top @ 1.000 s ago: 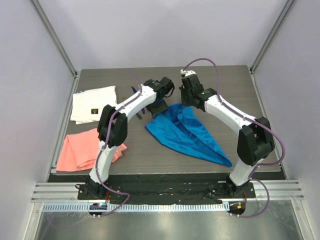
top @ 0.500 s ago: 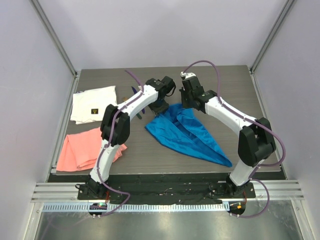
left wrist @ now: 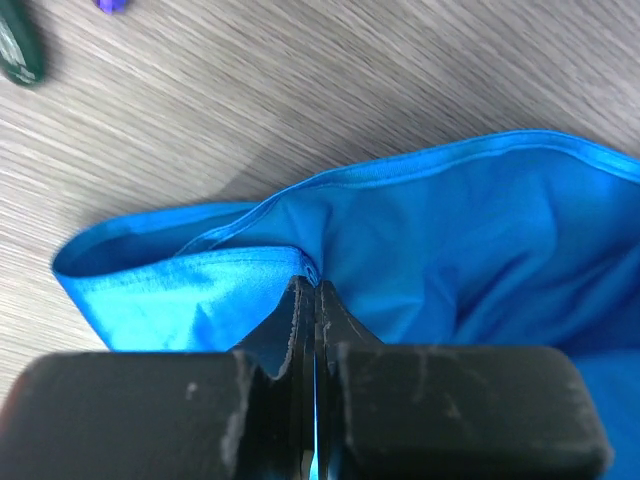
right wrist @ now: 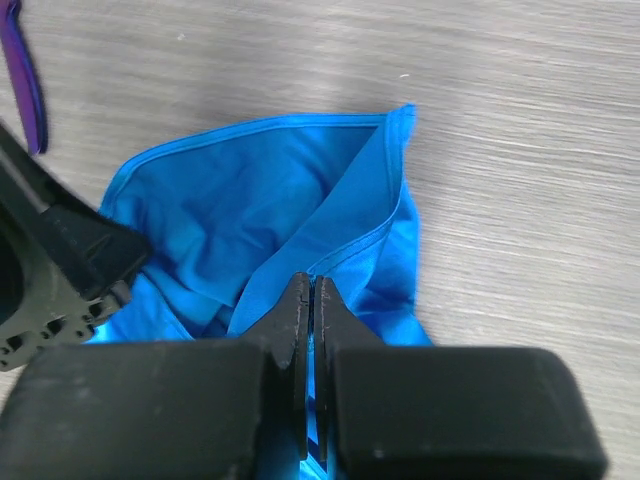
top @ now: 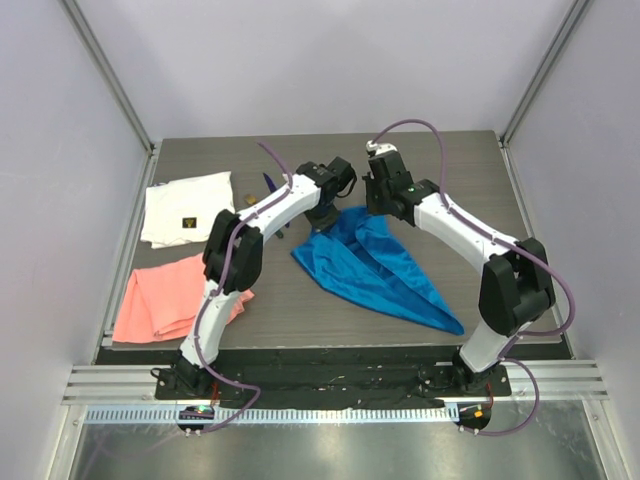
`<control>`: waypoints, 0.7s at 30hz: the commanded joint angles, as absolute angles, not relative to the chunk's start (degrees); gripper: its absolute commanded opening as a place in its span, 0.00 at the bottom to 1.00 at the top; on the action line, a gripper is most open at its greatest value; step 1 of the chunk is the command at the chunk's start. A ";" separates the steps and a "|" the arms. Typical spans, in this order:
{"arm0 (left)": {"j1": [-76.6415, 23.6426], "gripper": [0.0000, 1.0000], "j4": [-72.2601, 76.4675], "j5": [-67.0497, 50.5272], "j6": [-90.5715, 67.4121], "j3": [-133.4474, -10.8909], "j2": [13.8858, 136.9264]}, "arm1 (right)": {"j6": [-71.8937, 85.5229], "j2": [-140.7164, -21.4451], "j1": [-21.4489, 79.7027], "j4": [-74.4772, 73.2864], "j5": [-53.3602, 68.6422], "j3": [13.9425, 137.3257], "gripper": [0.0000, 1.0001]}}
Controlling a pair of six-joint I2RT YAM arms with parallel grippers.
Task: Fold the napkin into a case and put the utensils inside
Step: Pick up the crumpled napkin from the center of the board, then flatten out the crumpled napkin at the center of the board.
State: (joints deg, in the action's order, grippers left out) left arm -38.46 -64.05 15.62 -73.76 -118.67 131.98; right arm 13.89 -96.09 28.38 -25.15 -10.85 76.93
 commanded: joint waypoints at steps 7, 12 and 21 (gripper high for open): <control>-39.64 0.00 -42.11 17.51 -39.94 -96.26 100.58 | 15.13 -72.00 17.06 -33.83 -21.08 77.17 0.01; -39.64 0.00 -32.53 4.89 -29.02 -85.62 82.29 | 13.54 -58.20 14.68 -37.70 -28.55 77.43 0.01; -39.64 0.00 -35.42 -1.23 -21.97 -82.37 65.58 | 12.93 -43.95 14.76 -44.21 -37.26 83.75 0.01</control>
State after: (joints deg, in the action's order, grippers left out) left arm -39.51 -35.59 1.78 -27.24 -85.69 69.80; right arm 14.70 -47.07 14.81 -41.47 -31.88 79.85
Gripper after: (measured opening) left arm 0.010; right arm 0.025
